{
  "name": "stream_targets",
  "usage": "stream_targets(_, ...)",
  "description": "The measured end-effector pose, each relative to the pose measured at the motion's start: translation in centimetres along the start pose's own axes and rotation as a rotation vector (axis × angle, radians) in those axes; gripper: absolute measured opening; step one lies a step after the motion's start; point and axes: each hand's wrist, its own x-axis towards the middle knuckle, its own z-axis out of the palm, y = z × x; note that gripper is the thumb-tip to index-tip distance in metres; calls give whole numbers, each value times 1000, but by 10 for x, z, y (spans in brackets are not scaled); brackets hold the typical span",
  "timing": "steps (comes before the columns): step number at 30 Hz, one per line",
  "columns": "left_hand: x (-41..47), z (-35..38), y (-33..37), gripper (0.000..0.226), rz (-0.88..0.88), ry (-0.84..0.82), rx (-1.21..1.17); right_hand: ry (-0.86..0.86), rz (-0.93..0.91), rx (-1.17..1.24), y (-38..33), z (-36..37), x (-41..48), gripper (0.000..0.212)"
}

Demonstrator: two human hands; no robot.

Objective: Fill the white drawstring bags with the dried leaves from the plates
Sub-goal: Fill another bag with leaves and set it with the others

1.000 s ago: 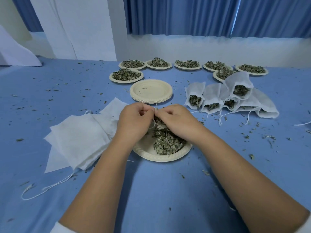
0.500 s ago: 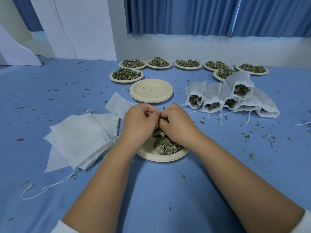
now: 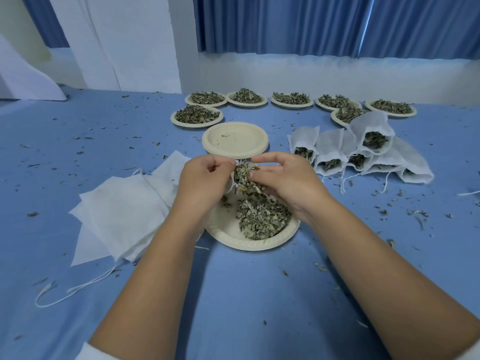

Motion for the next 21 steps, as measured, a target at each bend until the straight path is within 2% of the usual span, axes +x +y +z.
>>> stream_targets(3,1,-3,2,15,-23,-46,-65,33,84,92,2,2,2,37)
stream_targets(6,0,-4,4,16,-45,-75,-100,-21,176,140,3,2,4,42)
stream_targets(8,0,-5,5,16,-67,-92,-133,-128,228,220,3,3,3,33)
stream_targets(11,-1,-6,5,18,-58,-94,-107,-234,222,321,4,6,2,7)
stream_targets(16,0,-7,1,18,120,-14,102,-55,204,258,6,7,5,7)
stream_targets(21,-2,-5,2,18,243,-35,239,48,146,84,6,8,7,9)
